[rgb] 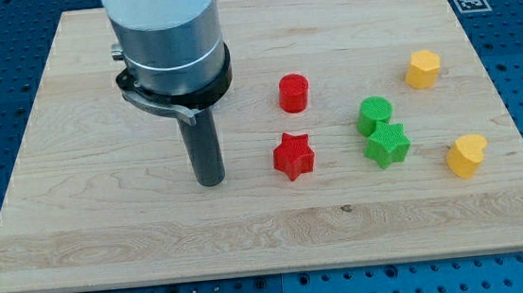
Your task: Push the red star left to green star
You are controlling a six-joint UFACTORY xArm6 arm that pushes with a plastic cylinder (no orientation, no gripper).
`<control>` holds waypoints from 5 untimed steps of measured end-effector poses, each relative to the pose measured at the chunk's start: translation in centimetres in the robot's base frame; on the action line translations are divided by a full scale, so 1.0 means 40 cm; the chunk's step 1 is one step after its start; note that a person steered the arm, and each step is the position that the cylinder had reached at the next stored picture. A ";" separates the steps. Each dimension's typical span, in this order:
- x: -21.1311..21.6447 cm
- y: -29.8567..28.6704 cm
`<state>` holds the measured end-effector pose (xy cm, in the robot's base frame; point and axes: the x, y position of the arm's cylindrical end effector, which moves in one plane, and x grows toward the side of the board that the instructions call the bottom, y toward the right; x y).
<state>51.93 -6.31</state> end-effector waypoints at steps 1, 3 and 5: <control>0.000 0.064; 0.000 0.119; -0.032 0.179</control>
